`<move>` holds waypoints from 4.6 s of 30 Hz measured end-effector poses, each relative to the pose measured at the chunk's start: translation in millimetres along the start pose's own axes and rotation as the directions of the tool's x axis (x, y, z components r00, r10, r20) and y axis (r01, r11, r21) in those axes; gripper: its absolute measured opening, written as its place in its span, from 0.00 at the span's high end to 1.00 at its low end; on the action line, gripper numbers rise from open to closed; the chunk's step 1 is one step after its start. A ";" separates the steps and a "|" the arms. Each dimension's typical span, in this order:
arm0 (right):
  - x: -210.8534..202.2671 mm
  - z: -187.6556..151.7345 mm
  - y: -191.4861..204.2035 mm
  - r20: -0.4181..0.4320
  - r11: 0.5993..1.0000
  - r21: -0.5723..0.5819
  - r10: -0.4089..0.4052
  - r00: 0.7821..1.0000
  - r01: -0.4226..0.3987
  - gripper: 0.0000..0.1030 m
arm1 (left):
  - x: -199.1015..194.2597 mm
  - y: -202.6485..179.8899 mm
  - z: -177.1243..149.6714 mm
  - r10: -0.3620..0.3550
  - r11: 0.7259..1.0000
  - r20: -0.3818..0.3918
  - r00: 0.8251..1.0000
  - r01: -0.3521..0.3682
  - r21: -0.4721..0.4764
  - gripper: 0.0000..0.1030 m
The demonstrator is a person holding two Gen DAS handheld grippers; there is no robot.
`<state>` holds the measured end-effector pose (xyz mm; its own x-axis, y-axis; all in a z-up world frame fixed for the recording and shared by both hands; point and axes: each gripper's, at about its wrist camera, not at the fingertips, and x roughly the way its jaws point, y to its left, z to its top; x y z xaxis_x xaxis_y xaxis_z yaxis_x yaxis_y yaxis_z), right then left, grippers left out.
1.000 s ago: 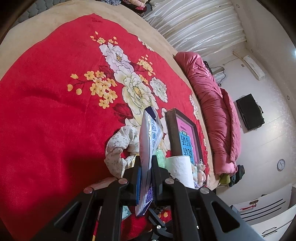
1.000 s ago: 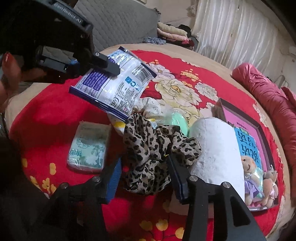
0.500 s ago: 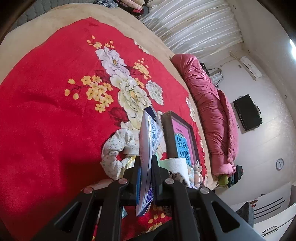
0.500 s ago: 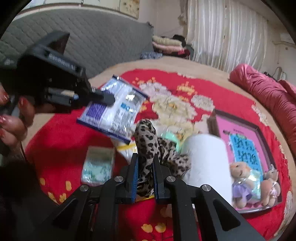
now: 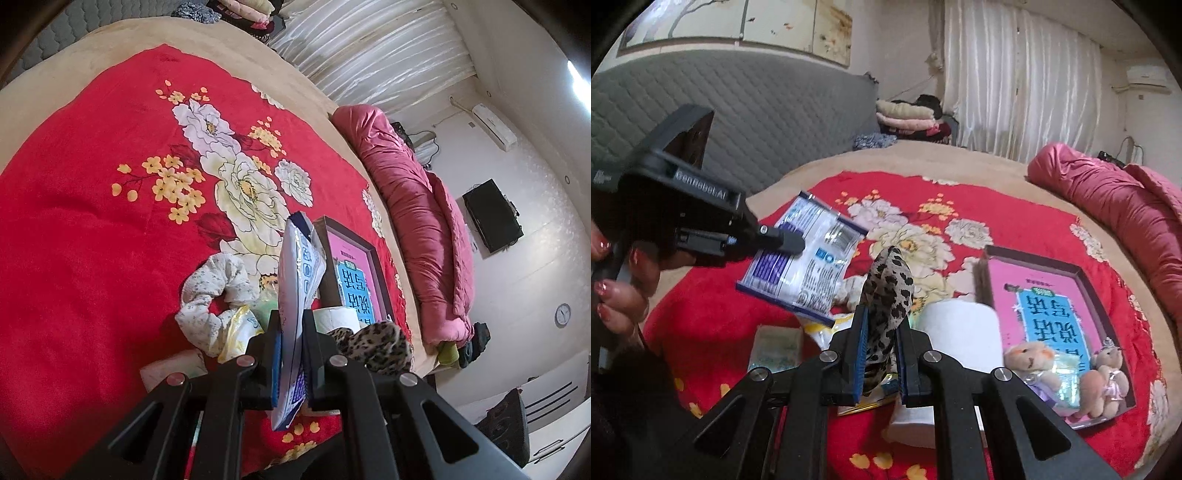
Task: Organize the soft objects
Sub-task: 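Carry the scrunchie over the tray with the right tool while the left carries the packet, then lower the scrunchie onto the tray and open the right tool while the left holds the packet, then lower the white-and-blue wipes packet onto the tray and open the left tool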
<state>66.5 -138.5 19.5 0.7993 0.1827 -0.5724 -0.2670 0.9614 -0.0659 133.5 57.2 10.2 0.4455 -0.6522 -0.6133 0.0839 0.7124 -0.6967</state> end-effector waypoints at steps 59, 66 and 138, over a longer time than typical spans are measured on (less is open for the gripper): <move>-53.9 -28.0 -200.8 0.042 0.821 0.361 -0.488 0.872 0.443 0.96 | 119.3 -160.8 -73.6 0.016 0.947 -0.140 0.990 0.030 0.319 0.91; -25.8 -33.1 -215.8 -0.079 0.800 0.304 -0.519 0.851 0.517 0.95 | 148.0 -166.1 -61.1 0.052 0.948 -0.160 0.986 0.002 0.318 0.91; -7.1 -40.6 -233.1 -0.112 0.790 0.421 -0.443 0.890 0.446 0.36 | 210.8 -170.2 -44.8 0.336 0.861 -0.099 0.937 -0.263 0.436 0.52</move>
<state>101.2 -372.3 5.7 0.7690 -0.2860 -0.5717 0.3721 0.9275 0.0364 173.3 -213.1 -17.1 0.3576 -0.3974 -0.8451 0.3438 0.8974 -0.2765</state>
